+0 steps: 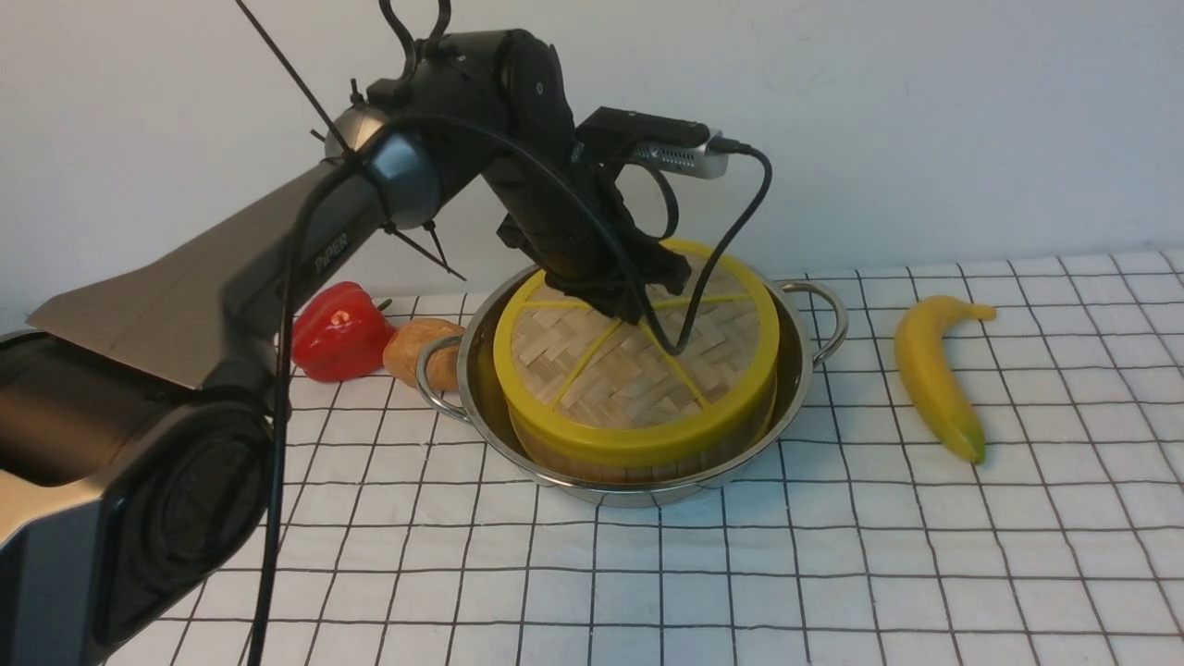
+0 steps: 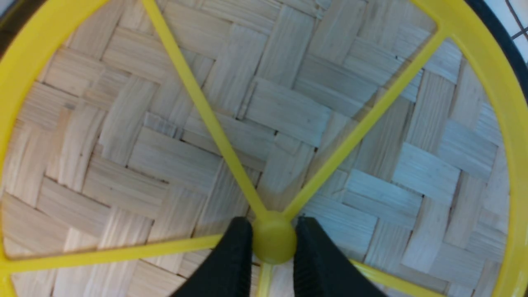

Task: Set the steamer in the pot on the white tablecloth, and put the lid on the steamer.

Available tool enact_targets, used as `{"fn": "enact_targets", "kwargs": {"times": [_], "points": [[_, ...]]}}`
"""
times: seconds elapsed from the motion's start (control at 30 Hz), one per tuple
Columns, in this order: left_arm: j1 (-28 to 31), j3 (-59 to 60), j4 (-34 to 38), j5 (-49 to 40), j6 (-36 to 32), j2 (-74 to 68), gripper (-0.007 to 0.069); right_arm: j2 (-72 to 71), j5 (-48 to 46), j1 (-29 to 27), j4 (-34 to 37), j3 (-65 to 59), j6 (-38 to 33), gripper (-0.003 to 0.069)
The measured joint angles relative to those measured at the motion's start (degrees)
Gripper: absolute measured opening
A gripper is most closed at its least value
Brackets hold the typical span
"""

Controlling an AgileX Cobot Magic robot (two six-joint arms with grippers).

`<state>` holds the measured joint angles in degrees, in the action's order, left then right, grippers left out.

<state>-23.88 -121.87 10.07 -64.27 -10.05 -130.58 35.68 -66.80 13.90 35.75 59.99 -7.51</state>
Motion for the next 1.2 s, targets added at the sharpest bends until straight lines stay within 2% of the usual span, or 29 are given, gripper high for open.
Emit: {"fn": "enact_targets", "kwargs": {"times": [0.1,0.13,0.27,0.3,0.4,0.47,0.57,0.67,0.7,0.73,0.77,0.8,0.83,0.87,0.93,1.07,1.2], "points": [[0.0,0.0,-0.07,0.07,0.0,-0.06,0.0244,0.0,-0.27,0.0,0.0,0.0,0.0,0.0089],[0.0,0.0,-0.07,0.07,0.0,-0.06,0.0244,0.0,-0.33,0.0,0.0,0.0,0.0,0.009],[0.0,0.0,-0.13,0.48,0.0,-0.06,0.0449,0.0,-1.62,0.0,0.0,0.0,0.0,0.0094],[0.0,0.0,-0.13,0.55,0.0,-0.06,0.0449,0.0,-1.69,0.0,0.0,0.0,0.0,0.0095],[0.0,-0.44,-0.2,1.19,-0.13,-0.06,0.058,0.0,-2.12,0.0,0.0,0.0,0.0,0.0097],[0.0,-0.96,-0.56,1.23,-0.63,0.47,0.0623,0.0,-2.18,0.0,0.0,0.0,0.0,0.0099],[0.0,-1.8,-2.47,0.35,-1.31,2.6,0.0626,0.0,-2.18,0.0,0.0,0.0,0.0,0.0101],[0.0,-3.16,-6.77,-1.92,-1.55,7.26,0.0548,0.0,-2.18,0.0,-0.05,0.0,-0.38,0.0104],[0.0,-3.58,-8.38,-2.78,-1.56,9.76,0.048,0.0,-2.18,0.0,-0.1,0.0,-0.58,0.0105],[0.0,-3.63,-9.04,-3.16,-1.56,10.21,0.0467,0.0,-2.18,0.0,-0.21,0.0,-0.7,0.0106],[0.0,-3.92,-11.74,-4.36,-1.61,14.26,0.0305,0.0,-2.13,0.0,-0.5,0.0,-1.28,0.0109],[0.0,-3.92,-12.03,-4.45,-1.61,14.69,0.0305,0.0,-2.13,0.0,-0.5,0.0,-1.37,0.011],[0.0,-4.12,-13.42,-4.8,-1.61,17.77,0.0174,0.0,-1.93,0.0,-0.89,0.0,-1.86,0.0113],[0.0,-4.08,-14.33,-4.93,-1.61,20.38,0.008,0.0,-1.57,0.0,-1.32,0.0,-2.53,0.0115],[0.0,-3.21,-14.43,-4.93,-1.61,24.57,0.0008,0.0,-1.02,0.0,-1.67,0.0,-3.18,0.0121],[0.0,0.17,-13.02,-4.99,-1.61,32.36,-0.0023,0.0,-0.14,0.0,-2.68,0.0,-4.15,0.0129],[0.0,9.76,-11.48,-4.99,-1.72,44.54,-0.0023,0.0,1.54,0.0,-4.62,0.0,-6.1,0.0139]]}}
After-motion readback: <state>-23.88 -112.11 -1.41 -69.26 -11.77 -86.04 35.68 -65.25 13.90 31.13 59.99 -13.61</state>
